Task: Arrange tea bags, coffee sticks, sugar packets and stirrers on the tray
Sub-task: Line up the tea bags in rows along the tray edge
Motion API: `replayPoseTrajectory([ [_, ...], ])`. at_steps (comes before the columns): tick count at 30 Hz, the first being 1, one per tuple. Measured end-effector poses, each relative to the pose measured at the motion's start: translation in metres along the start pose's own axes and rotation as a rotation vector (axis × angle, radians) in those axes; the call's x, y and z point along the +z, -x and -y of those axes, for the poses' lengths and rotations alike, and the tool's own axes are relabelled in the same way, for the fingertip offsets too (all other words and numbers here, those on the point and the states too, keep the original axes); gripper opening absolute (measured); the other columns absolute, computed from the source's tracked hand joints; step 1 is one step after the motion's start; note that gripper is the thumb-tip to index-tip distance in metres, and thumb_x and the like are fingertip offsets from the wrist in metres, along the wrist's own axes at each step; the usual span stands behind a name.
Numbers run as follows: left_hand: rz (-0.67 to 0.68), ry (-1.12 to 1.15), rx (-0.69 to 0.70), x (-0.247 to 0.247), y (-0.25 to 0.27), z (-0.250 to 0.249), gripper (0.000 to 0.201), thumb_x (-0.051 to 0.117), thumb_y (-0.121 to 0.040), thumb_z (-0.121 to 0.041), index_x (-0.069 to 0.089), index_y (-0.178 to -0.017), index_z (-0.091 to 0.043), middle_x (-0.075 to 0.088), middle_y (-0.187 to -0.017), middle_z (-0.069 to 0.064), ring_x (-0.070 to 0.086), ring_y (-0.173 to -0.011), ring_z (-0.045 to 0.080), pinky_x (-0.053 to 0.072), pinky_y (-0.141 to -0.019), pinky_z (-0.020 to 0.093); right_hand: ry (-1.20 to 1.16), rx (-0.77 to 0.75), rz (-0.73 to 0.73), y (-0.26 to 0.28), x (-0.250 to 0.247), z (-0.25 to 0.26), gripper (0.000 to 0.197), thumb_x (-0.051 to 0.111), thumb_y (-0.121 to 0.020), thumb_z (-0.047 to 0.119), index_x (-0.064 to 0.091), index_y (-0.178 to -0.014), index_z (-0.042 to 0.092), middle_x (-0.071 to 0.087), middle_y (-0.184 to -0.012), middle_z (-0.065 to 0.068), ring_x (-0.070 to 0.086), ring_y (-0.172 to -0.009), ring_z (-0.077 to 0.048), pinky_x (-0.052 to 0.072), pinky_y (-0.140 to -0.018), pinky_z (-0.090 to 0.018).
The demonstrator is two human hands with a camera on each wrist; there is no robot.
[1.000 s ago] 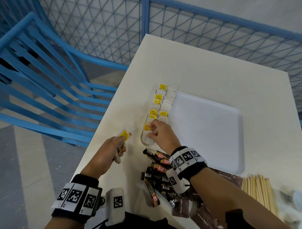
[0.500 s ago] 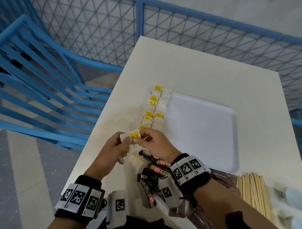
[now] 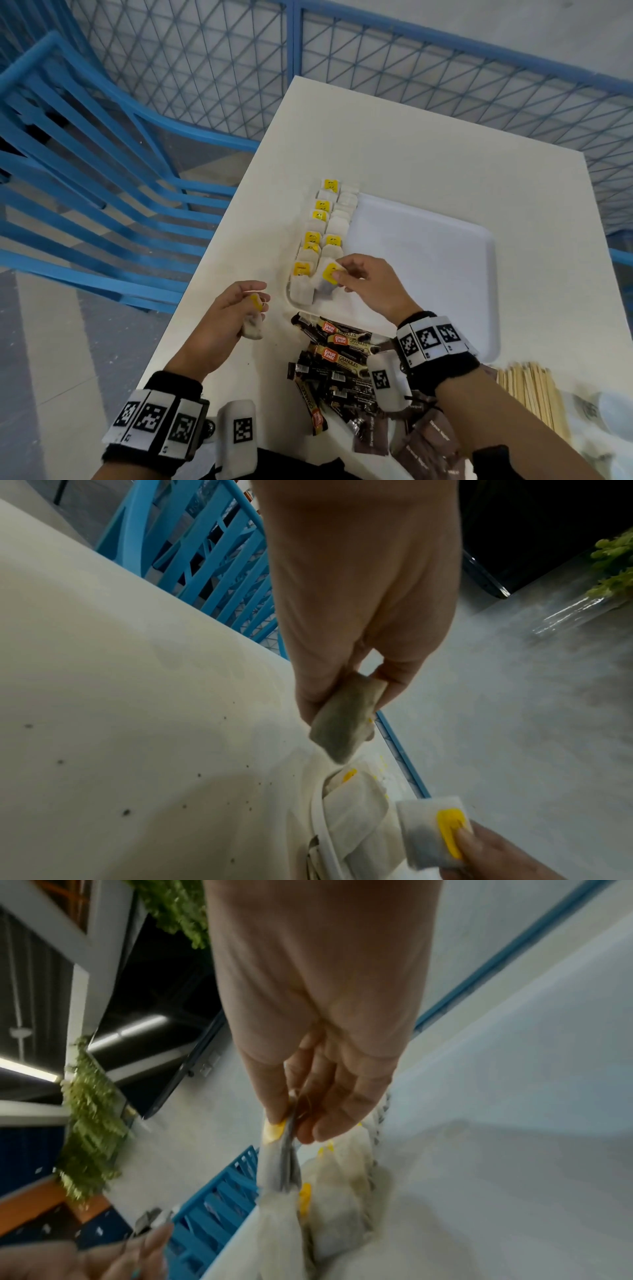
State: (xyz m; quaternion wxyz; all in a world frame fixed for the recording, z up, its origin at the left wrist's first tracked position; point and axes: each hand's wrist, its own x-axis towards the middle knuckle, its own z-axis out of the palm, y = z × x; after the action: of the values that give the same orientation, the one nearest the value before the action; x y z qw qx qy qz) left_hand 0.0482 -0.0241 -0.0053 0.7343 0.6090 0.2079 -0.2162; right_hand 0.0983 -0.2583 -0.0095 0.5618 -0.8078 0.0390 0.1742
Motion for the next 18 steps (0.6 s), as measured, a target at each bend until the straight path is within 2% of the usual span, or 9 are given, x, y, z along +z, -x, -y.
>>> replayPoseTrajectory([
  [1,-0.003,0.004,-0.01,0.0,0.0,0.0,0.025,0.042,-0.093,0.005,0.06,-0.101,-0.011,0.057,-0.089,0.008,0.052,-0.068,0.013,0.05,-0.05,0.019,0.053,0.006,0.026,0.001,0.001,-0.003,0.01,0.067,-0.084,0.014,0.066,-0.093,0.018,0.068,-0.086,-0.006,0.06,-0.075,-0.014,0.051,-0.074,-0.026],
  [3,-0.01,0.005,-0.027,0.001,0.001,0.0,0.026,0.041,-0.092,0.007,0.061,-0.099,-0.009,0.057,-0.088,0.008,0.049,-0.061,0.012,0.05,-0.048,0.019,0.192,0.006,0.069,0.002,0.005,-0.008,0.015,0.068,-0.084,0.017,0.068,-0.098,0.016,0.066,-0.086,-0.002,0.057,-0.077,-0.011,0.045,-0.071,-0.012],
  [4,-0.012,0.004,-0.032,0.001,0.001,0.0,0.028,0.04,-0.091,0.008,0.061,-0.099,-0.009,0.057,-0.088,0.009,0.049,-0.06,0.012,0.049,-0.048,0.018,0.258,0.006,0.077,0.002,0.007,-0.01,0.017,0.068,-0.084,0.017,0.068,-0.101,0.014,0.063,-0.086,0.0,0.055,-0.076,-0.008,0.041,-0.067,-0.005],
  [5,-0.011,0.004,-0.033,0.002,0.001,0.0,0.029,0.039,-0.091,0.009,0.061,-0.1,-0.009,0.057,-0.089,0.009,0.048,-0.062,0.012,0.05,-0.049,0.018,0.298,0.005,0.076,0.002,0.009,-0.011,0.018,0.068,-0.084,0.017,0.068,-0.101,0.014,0.062,-0.086,0.001,0.053,-0.075,-0.006,0.04,-0.064,-0.003],
  [7,-0.004,0.014,-0.035,0.003,0.001,-0.001,0.029,0.039,-0.091,0.008,0.061,-0.1,-0.009,0.058,-0.09,0.009,0.049,-0.065,0.013,0.05,-0.049,0.019,0.317,0.003,0.063,0.001,0.013,-0.013,0.014,0.068,-0.083,0.016,0.066,-0.097,0.014,0.06,-0.084,0.0,0.052,-0.072,-0.005,0.038,-0.062,-0.005],
  [11,0.012,0.051,-0.022,0.005,0.001,0.0,0.025,0.043,-0.091,0.007,0.06,-0.101,-0.009,0.06,-0.088,0.008,0.056,-0.074,0.014,0.052,-0.054,0.02,0.359,-0.04,0.01,-0.003,0.021,-0.014,0.012,0.068,-0.083,0.014,0.062,-0.092,0.01,0.058,-0.082,-0.001,0.051,-0.071,-0.011,0.042,-0.067,-0.02],
  [14,0.045,0.103,0.01,0.004,0.001,0.002,0.021,0.046,-0.092,0.004,0.059,-0.102,-0.009,0.064,-0.087,0.009,0.064,-0.077,0.016,0.055,-0.065,0.021,0.445,-0.078,-0.02,-0.005,0.023,-0.015,0.023,0.067,-0.083,0.015,0.057,-0.102,0.009,0.053,-0.093,0.0,0.048,-0.074,-0.009,0.042,-0.071,-0.022],
  [16,0.073,0.135,0.026,0.004,0.002,0.003,0.022,0.047,-0.091,0.005,0.059,-0.103,-0.01,0.068,-0.089,0.009,0.067,-0.085,0.02,0.057,-0.074,0.026,0.517,-0.13,-0.076,-0.002,0.025,-0.014,0.031,0.065,-0.084,0.02,0.053,-0.111,0.011,0.045,-0.1,0.001,0.046,-0.083,-0.01,0.043,-0.075,-0.025],
  [18,0.09,0.15,0.042,0.005,0.001,0.003,0.024,0.047,-0.09,0.005,0.058,-0.104,-0.012,0.071,-0.094,0.007,0.067,-0.093,0.023,0.055,-0.083,0.034,0.486,-0.202,-0.14,0.004,0.029,-0.006,0.028,0.062,-0.087,0.026,0.053,-0.11,0.012,0.043,-0.096,0.003,0.045,-0.079,-0.006,0.041,-0.072,-0.018],
])
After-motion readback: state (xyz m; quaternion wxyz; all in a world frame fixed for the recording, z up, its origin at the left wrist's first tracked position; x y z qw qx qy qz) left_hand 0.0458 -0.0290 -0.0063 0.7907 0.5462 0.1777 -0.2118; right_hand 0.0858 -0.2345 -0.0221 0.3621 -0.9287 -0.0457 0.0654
